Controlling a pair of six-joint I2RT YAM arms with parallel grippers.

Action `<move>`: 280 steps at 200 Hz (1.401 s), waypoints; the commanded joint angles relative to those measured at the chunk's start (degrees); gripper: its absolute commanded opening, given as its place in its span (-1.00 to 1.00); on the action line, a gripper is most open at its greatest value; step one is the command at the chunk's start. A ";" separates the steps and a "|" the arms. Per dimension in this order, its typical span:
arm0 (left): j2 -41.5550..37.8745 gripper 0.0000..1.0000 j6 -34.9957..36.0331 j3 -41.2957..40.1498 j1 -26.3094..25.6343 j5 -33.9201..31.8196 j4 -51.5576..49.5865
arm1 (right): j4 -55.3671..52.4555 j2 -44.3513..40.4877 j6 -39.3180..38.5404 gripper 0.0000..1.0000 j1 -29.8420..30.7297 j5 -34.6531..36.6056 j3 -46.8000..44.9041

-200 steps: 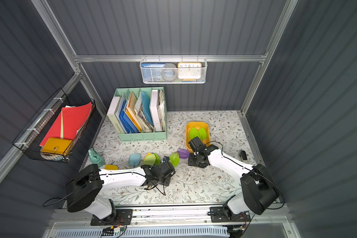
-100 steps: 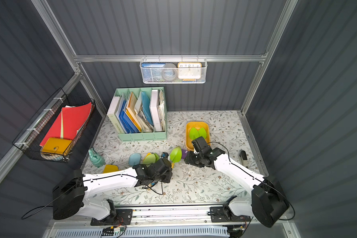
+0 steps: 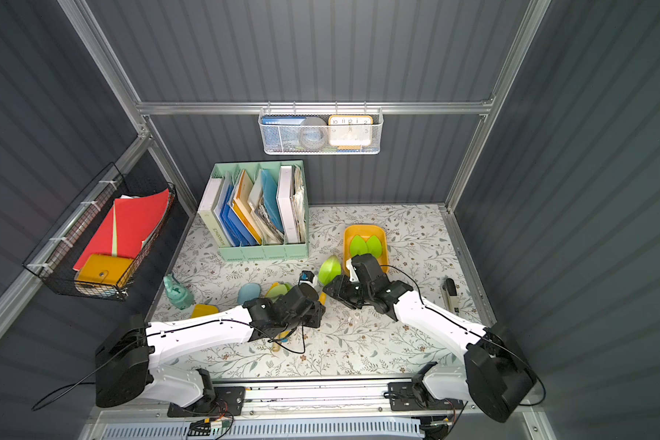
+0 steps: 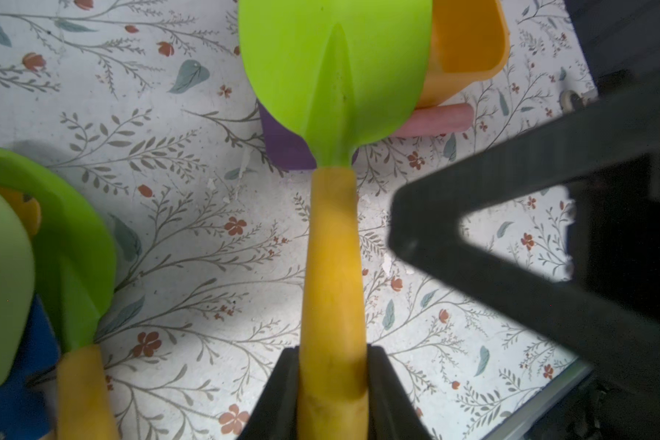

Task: Put the shovel into the storage box
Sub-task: Pick up the shovel from the center of the board.

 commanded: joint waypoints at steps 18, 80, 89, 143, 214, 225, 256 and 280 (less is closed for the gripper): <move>-0.38 -0.77 1.19 2.29 -0.08 -1.23 2.05 | 7.35 1.69 5.48 -0.02 0.48 -1.23 -1.86; -0.16 -0.75 1.78 2.44 -0.14 -0.10 3.10 | 7.52 2.95 5.97 -0.49 0.50 0.14 -1.35; -0.12 -0.74 1.87 2.35 -0.08 -0.05 3.19 | 7.50 3.22 5.81 -0.51 0.51 0.37 -1.39; -1.04 -0.50 2.21 1.72 -0.12 0.31 3.98 | 7.51 3.72 4.49 -0.69 0.52 2.11 -0.92; -3.73 0.23 1.23 0.31 -0.09 -1.74 2.78 | -2.05 2.87 -3.43 -0.72 -3.13 6.05 4.54; -4.67 0.23 0.87 -0.10 -0.08 -2.44 2.32 | -3.77 2.80 -5.05 -0.72 -4.69 5.79 5.76; -6.61 0.23 0.10 -1.79 0.01 -3.84 1.03 | -7.06 3.11 -10.41 -0.71 -11.12 4.83 9.47; -7.04 0.23 -0.54 -2.85 0.36 -3.85 0.86 | -13.62 7.00 -15.95 -0.71 -16.04 2.93 16.56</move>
